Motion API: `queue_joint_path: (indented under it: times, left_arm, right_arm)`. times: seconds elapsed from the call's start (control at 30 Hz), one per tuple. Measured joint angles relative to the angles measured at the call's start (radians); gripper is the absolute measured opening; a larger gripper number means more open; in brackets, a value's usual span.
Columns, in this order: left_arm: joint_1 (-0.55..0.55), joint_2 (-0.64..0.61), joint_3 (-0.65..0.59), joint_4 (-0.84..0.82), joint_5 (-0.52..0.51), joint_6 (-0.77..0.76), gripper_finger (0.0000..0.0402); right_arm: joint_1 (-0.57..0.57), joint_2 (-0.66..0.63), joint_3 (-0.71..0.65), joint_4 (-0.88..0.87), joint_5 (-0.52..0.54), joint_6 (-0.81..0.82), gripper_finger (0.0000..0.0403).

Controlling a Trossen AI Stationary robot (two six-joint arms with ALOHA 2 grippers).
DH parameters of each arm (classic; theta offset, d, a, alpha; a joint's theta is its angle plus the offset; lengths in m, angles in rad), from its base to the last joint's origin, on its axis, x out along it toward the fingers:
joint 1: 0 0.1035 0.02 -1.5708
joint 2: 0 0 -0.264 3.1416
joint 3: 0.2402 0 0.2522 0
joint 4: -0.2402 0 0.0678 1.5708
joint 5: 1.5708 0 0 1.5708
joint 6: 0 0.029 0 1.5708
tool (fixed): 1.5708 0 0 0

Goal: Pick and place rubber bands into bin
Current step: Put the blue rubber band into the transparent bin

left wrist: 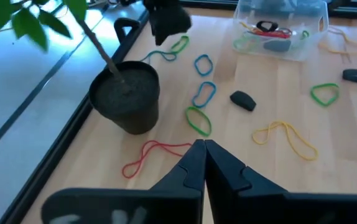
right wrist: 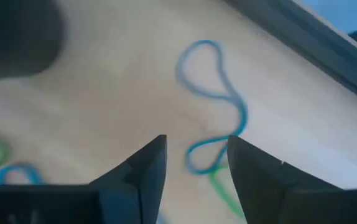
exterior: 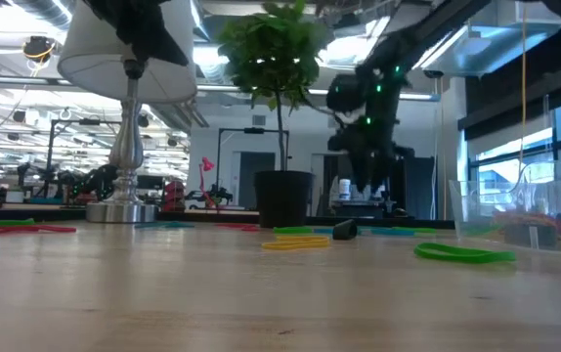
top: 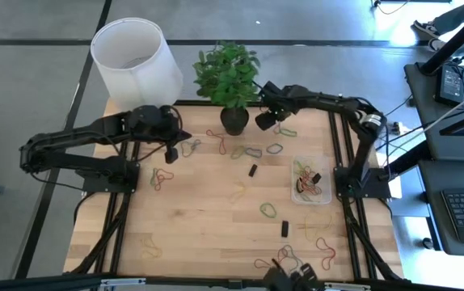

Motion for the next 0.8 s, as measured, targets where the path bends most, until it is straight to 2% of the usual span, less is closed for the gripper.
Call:
queue_joint_path:
  times: [0.2, 0.3, 0.8]
  left_arm:
    - [0.0, -0.011, 0.0, -0.001, -0.003, -0.023, 0.0003]
    - [0.0, -0.011, 0.0, -0.002, -0.006, -0.025, 0.0002]
    - [0.0, -0.011, 0.0, -0.004, -0.049, -0.056, 0.0003]
  right_arm:
    - [-0.09, 0.06, 0.0, 0.014, 0.0, -0.003, 0.0172]
    - [-0.112, 0.082, 0.0, 0.01, -0.036, -0.005, 0.0172]
    - [-0.114, 0.198, 0.005, 0.015, -0.051, -0.029, 0.017]
